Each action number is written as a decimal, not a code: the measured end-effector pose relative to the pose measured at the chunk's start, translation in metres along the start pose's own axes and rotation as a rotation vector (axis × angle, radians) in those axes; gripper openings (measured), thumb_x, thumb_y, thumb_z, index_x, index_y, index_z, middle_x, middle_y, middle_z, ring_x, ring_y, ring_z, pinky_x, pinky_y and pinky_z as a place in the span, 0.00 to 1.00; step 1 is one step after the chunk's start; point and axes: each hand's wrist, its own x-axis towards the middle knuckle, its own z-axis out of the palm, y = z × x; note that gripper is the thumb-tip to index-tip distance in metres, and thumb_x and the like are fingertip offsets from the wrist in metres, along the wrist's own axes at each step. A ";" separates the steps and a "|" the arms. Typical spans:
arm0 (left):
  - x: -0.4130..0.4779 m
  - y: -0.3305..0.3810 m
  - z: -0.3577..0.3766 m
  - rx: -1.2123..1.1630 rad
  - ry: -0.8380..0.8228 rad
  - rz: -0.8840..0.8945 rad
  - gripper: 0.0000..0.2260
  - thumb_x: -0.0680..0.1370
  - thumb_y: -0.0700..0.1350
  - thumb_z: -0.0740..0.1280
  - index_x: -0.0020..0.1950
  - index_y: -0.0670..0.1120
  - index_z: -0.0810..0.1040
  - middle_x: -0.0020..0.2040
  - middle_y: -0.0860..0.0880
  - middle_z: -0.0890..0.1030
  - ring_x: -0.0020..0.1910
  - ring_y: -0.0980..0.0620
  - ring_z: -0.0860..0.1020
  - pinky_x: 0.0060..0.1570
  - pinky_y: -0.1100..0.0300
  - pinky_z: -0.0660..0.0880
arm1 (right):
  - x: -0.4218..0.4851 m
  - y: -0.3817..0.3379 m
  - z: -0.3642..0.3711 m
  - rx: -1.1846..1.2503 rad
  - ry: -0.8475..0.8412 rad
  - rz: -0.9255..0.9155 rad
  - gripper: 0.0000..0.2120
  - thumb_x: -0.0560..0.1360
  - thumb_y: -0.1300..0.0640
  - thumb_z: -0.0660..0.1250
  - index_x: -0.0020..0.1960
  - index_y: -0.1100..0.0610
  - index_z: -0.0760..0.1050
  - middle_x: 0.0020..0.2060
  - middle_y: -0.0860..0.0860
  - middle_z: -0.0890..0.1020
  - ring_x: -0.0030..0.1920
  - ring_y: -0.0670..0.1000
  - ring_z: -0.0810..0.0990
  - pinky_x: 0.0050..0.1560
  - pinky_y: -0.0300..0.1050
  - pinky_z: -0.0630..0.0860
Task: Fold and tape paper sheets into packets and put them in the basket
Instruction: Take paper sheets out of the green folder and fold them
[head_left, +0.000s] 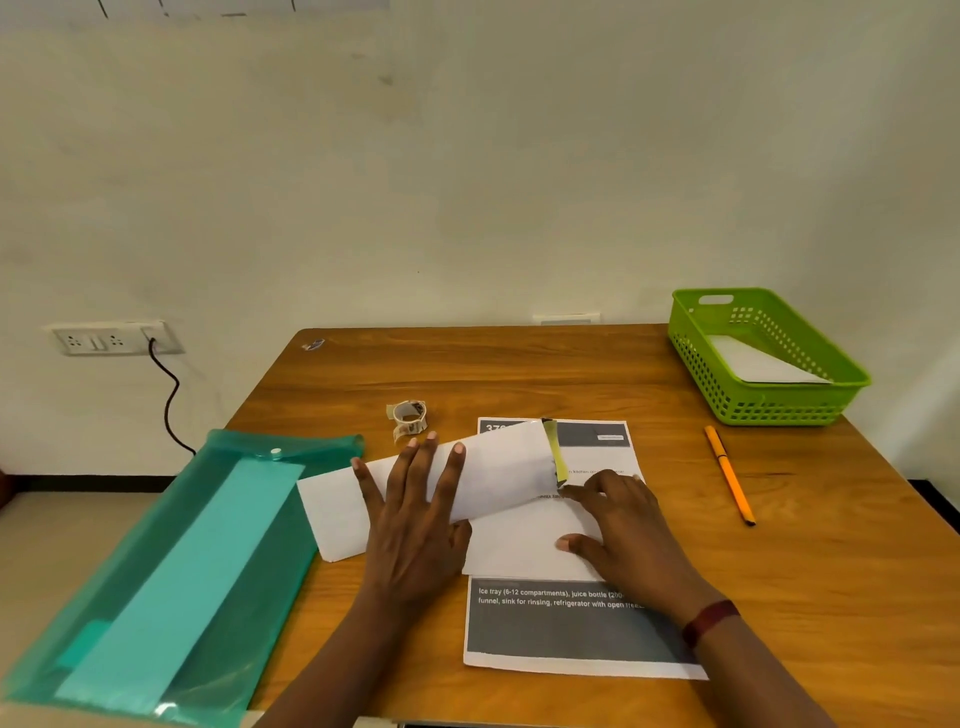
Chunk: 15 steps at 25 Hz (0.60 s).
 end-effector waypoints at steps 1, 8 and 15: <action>0.000 0.001 -0.001 -0.008 -0.005 0.002 0.41 0.67 0.59 0.73 0.75 0.50 0.61 0.74 0.41 0.65 0.72 0.39 0.63 0.70 0.27 0.42 | 0.000 0.002 -0.003 0.022 0.036 0.032 0.24 0.72 0.43 0.71 0.66 0.47 0.74 0.51 0.48 0.75 0.53 0.52 0.73 0.56 0.47 0.69; 0.000 0.001 -0.003 -0.012 -0.052 0.012 0.43 0.67 0.63 0.71 0.77 0.51 0.57 0.75 0.41 0.63 0.74 0.39 0.61 0.70 0.28 0.41 | -0.026 0.039 -0.046 0.233 0.511 0.330 0.10 0.73 0.63 0.73 0.54 0.59 0.81 0.47 0.55 0.80 0.44 0.52 0.77 0.45 0.44 0.71; 0.000 0.002 -0.005 -0.002 -0.127 0.017 0.46 0.67 0.64 0.69 0.79 0.53 0.51 0.76 0.41 0.61 0.75 0.40 0.59 0.70 0.27 0.42 | -0.039 0.047 -0.067 0.512 0.547 0.368 0.08 0.76 0.60 0.69 0.54 0.51 0.79 0.48 0.47 0.81 0.46 0.43 0.77 0.44 0.38 0.72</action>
